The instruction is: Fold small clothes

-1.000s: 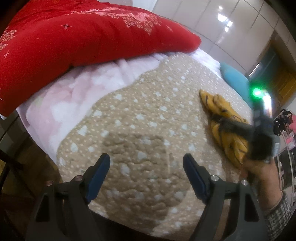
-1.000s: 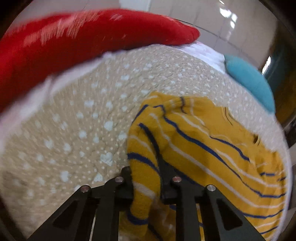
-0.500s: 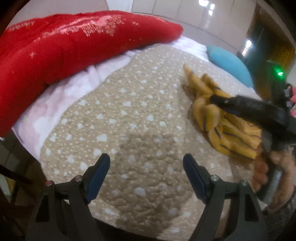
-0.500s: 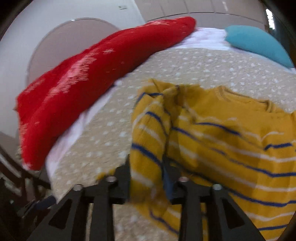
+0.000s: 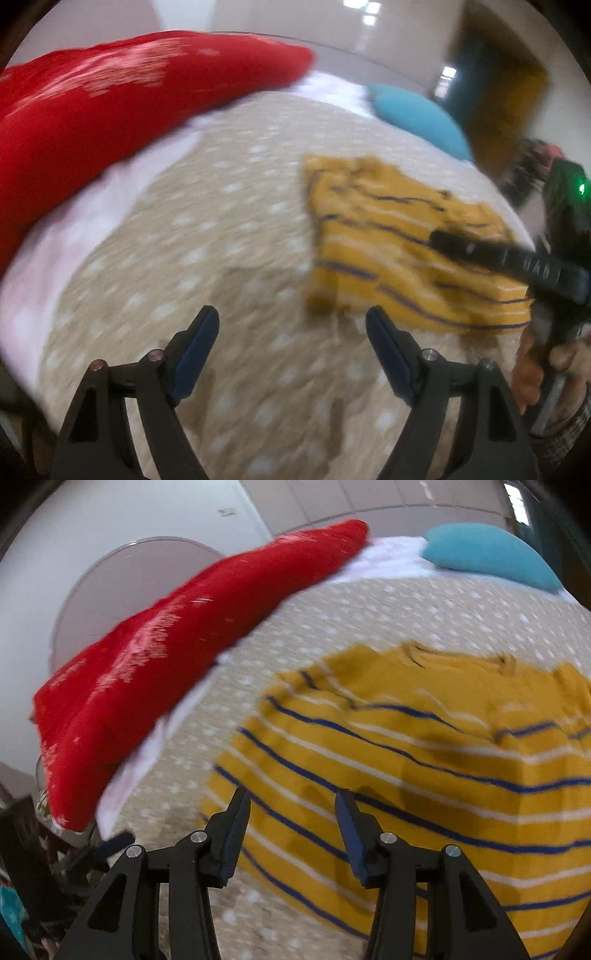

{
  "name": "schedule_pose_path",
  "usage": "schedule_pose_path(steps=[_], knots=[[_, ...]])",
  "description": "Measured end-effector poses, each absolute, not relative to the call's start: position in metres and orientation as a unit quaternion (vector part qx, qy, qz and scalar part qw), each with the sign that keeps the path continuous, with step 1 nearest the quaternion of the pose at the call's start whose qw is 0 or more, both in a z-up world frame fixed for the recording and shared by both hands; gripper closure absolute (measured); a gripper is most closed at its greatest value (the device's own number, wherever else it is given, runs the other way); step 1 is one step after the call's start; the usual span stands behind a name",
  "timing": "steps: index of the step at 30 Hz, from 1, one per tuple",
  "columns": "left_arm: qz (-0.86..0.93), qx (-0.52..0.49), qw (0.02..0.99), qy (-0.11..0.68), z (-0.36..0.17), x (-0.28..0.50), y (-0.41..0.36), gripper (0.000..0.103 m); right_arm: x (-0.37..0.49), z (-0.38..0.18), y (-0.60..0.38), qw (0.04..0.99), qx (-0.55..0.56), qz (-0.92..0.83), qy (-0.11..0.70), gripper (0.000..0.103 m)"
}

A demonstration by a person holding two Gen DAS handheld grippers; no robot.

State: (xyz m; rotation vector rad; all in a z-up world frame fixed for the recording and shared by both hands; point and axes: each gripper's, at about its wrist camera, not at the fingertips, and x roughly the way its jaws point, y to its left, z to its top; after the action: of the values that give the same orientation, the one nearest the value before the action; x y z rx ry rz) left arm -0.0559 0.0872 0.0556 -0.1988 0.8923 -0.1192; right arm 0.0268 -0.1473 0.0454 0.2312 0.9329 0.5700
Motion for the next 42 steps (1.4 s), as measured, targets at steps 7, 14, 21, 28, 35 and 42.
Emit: schedule_pose_path(steps=[7,14,21,28,35,42], knots=[[-0.133,-0.052,0.856,0.497,0.022,-0.002,0.064,0.087,0.02,0.032,-0.178,0.85,0.109,0.233,0.46,0.051],[-0.038,-0.061,0.869,0.49,0.034,-0.005,0.097,0.097,0.018,0.025,-0.179,0.853,0.087,0.226,0.462,0.051],[-0.009,-0.113,0.874,0.472,0.045,-0.055,0.117,0.053,0.023,0.046,-0.144,0.861,0.058,0.25,0.438,0.051],[-0.01,-0.111,0.889,0.445,0.059,-0.097,0.109,0.031,0.089,0.046,-0.068,0.863,-0.042,0.221,0.452,0.052],[0.033,-0.096,0.889,0.446,0.051,-0.11,0.125,0.029,0.158,0.016,0.006,0.829,-0.129,0.211,0.502,0.048],[0.081,-0.081,0.891,0.44,0.049,-0.118,0.135,0.029,0.148,0.046,-0.002,0.855,-0.086,0.213,0.466,0.038]])
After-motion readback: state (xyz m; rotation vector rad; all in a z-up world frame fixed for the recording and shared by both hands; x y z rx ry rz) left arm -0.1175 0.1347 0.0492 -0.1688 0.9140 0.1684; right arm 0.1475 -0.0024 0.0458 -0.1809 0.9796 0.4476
